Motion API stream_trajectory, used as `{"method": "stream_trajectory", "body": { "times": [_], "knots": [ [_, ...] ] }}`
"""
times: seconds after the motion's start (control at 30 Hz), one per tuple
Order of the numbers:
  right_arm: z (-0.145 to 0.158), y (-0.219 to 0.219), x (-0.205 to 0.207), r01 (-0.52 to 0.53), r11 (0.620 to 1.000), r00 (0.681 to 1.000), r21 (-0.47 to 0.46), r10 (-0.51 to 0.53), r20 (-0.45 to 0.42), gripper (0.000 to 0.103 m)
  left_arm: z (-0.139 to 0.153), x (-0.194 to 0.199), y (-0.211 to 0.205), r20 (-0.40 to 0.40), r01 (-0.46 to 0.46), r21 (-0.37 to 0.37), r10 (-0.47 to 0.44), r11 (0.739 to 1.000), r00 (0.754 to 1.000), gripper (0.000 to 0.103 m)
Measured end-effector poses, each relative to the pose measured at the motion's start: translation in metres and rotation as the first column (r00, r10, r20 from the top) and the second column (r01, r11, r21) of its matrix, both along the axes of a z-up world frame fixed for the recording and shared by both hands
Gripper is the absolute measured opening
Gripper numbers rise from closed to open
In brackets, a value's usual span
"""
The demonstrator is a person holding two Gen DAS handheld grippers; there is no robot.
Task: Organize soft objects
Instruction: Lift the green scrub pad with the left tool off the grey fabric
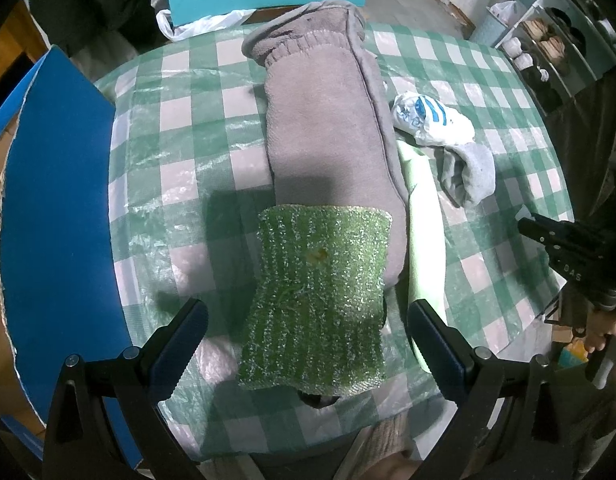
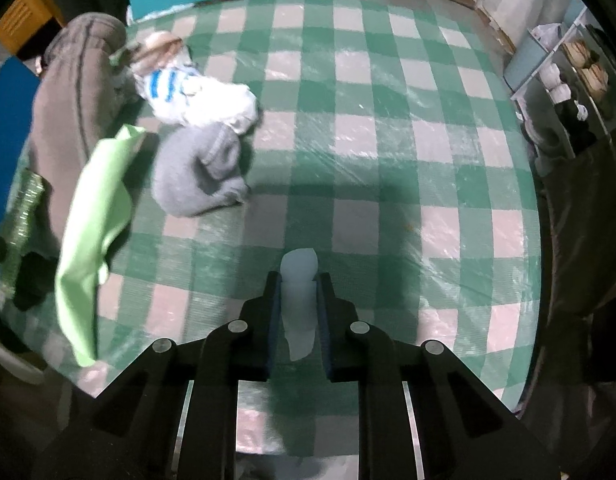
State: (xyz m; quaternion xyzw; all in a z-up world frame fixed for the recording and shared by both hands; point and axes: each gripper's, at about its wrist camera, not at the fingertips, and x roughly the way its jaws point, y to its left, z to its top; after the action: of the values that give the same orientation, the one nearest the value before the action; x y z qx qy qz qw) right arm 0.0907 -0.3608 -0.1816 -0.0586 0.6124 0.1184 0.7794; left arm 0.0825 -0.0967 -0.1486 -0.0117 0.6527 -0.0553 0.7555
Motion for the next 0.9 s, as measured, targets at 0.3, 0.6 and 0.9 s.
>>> {"method": "stream_trajectory", "body": {
  "times": [0.3, 0.6, 0.9],
  "knots": [
    [0.017, 0.029, -0.014, -0.042, 0.998, 0.999, 0.039, 0.040, 0.036, 0.016, -0.002, -0.001, 0.000, -0.008, -0.002, -0.003, 0.002, 1.000, 1.000, 0.101],
    [0.026, 0.048, -0.021, -0.071, 0.995, 0.996, 0.066, 0.067, 0.054, 0.016, -0.014, 0.003, -0.013, -0.031, 0.023, 0.036, -0.021, 0.999, 0.999, 0.101],
    [0.029, 0.045, -0.021, -0.066, 0.995, 0.996, 0.076, 0.062, 0.058, 0.016, -0.034, 0.014, -0.018, -0.061, 0.016, 0.045, -0.014, 0.999, 0.998, 0.101]
  ]
}}
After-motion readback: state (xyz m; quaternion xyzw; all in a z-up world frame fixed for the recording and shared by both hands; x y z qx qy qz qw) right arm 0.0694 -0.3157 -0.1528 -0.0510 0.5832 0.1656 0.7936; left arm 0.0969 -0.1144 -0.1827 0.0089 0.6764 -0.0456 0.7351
